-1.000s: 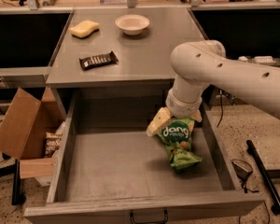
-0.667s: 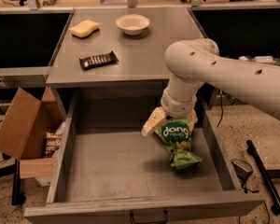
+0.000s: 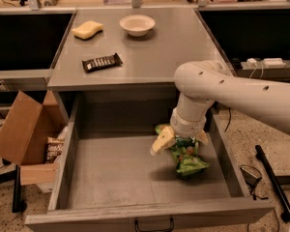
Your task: Pick green rice chip bag from top drawer and place on counter
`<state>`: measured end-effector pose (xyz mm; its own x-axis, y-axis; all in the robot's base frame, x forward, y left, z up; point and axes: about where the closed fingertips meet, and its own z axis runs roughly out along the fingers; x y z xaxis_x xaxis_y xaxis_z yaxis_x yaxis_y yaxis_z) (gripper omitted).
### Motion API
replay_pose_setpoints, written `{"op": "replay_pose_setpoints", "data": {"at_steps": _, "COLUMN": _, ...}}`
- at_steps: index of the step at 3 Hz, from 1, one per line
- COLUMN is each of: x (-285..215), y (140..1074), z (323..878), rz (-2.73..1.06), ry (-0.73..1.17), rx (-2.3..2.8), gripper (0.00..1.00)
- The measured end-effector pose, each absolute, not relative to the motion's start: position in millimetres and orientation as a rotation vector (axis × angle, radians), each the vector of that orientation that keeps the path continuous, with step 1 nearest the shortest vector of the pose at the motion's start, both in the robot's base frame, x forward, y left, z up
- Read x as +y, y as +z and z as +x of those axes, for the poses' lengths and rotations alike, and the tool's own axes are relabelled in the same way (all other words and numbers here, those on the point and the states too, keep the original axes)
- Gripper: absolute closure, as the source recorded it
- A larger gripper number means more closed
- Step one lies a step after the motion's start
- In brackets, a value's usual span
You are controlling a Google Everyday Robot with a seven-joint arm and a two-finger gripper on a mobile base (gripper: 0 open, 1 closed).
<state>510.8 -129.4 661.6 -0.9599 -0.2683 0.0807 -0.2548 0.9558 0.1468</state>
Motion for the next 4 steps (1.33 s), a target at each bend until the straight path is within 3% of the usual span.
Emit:
{"op": "replay_pose_setpoints", "data": {"at_steps": 2, "x": -150.1, "y": 622.9, "z": 500.9, "rz": 0.333, "ry": -0.162, "rx": -2.999, "gripper": 0.49}}
{"op": "replay_pose_setpoints", "data": {"at_steps": 4, "x": -194.3, "y": 657.3, "z": 514.2, "rz": 0.241, "ry": -0.102, "rx": -3.190, "gripper": 0.96}}
